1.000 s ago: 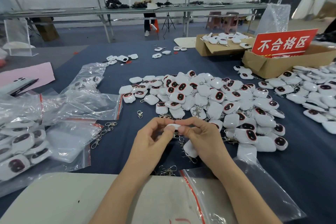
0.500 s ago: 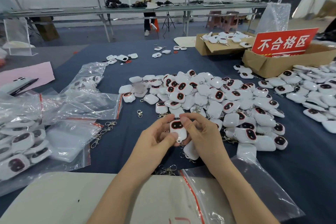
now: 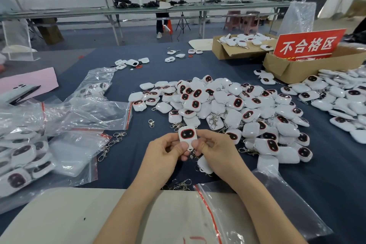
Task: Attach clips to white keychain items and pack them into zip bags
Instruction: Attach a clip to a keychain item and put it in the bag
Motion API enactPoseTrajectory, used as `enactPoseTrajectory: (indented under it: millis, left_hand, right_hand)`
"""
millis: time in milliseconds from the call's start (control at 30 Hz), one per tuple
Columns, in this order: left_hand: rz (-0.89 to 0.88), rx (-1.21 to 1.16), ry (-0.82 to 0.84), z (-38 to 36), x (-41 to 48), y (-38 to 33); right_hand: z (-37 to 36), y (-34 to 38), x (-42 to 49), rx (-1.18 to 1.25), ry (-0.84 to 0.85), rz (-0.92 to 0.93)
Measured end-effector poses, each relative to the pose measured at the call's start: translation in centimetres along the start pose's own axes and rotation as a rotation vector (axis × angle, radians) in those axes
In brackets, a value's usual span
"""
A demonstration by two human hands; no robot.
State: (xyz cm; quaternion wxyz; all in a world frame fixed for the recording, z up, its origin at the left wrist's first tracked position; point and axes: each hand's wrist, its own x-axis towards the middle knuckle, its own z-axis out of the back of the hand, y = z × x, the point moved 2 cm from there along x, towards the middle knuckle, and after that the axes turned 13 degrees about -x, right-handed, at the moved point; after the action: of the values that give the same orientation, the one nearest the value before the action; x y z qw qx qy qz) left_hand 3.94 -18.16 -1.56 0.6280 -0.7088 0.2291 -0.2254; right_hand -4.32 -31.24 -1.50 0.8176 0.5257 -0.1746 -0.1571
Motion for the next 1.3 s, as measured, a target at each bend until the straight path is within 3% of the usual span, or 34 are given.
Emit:
enactPoseTrajectory:
  millis: [433, 667, 1300]
  left_hand:
    - [-0.049, 0.025, -0.053, -0.1, -0.1, 0.1]
    - [-0.104, -0.094, 0.006, -0.2, 0.0, -0.1]
    - [0.004, -0.164, 0.018, 0.3, 0.3, 0.4]
  right_hand:
    - [-0.2, 0.3, -0.3, -0.079, -0.031, -0.072]
    - [0.6, 0.8, -0.1, 0.142, -0.057, 0.050]
    - [-0.2, -0.9, 0.4, 0.115, -0.044, -0.051]
